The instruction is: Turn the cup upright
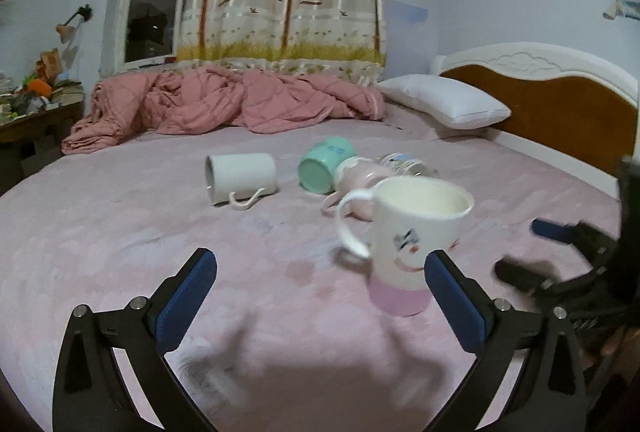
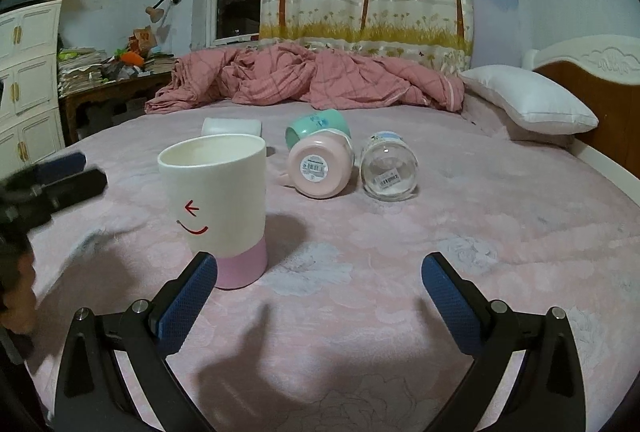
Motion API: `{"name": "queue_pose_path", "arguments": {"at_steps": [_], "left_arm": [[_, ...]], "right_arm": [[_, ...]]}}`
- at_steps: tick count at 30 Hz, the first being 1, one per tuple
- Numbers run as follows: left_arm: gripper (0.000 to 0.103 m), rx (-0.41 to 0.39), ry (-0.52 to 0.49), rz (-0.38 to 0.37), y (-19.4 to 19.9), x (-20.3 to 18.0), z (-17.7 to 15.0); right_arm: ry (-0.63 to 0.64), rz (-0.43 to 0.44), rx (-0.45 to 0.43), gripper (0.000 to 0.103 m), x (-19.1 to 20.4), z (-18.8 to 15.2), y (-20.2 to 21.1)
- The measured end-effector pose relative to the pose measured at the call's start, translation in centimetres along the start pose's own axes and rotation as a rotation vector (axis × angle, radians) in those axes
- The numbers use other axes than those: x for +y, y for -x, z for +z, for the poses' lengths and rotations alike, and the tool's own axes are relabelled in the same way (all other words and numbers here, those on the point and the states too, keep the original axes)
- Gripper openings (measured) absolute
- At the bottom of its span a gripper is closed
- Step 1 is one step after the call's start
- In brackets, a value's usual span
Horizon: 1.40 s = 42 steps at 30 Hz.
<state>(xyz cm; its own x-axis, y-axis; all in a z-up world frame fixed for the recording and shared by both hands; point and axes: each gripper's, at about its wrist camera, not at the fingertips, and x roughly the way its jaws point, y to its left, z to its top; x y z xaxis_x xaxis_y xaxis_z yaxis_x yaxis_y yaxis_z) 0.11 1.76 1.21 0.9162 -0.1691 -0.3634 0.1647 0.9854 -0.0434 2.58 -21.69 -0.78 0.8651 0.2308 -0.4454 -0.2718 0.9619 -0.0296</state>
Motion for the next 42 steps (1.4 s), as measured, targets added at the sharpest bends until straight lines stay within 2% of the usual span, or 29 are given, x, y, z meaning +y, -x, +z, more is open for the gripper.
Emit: {"name": "queue_pose_path", "arguments": {"at_steps": [5, 15, 42], "left_arm": [[0.103, 0.000, 0.009, 0.001, -1.0, 0.2, -0.8], [0.103, -0.012, -0.091, 0.026, -1.0, -1.8, -1.4], [0.103, -0.005, -0.074, 0.033, -1.3, -1.5, -1.4]], "right_arm": [[-0.014, 0.005, 0.001, 0.103, -0.1, 0.0, 0.1], [-0.016, 0.009, 0.006, 0.103, -0.4, -0.2, -0.1], [-0.014, 0.009, 0.009, 0.103, -0.6, -0.1, -0.1]]}}
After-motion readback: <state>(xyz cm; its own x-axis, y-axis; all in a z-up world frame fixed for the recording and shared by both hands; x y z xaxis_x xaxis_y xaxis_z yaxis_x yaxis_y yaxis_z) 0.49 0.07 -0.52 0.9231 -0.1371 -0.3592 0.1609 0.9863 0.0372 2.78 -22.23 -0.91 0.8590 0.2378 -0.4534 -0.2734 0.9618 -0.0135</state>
